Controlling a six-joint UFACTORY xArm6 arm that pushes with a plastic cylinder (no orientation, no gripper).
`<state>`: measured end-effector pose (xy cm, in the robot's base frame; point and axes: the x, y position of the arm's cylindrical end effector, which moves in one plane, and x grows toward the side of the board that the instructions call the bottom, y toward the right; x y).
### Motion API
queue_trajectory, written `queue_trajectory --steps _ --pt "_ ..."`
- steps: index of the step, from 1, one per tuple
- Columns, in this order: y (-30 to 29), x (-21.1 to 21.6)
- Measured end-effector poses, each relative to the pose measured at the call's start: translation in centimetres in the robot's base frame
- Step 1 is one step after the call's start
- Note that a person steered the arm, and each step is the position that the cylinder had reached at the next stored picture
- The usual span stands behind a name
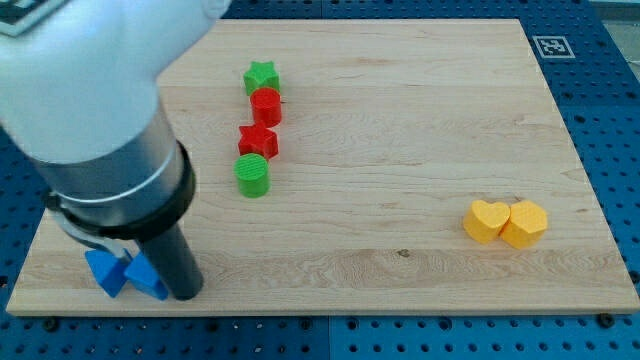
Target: Push the yellow heart towards the bottom left
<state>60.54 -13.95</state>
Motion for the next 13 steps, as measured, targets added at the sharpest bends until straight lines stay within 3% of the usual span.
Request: queue_trajectory --steps 1,3,5,6,7,8,11,13 --pt "0.9 0.0" --pt "15.1 1.3" --pt "39.9 0.3" --pt "46.7 -6.2" --pt "46.6 -8.7" --pt "46.2 -5.4" --pt "34.2 -8.1" --pt "31.9 -7.4"
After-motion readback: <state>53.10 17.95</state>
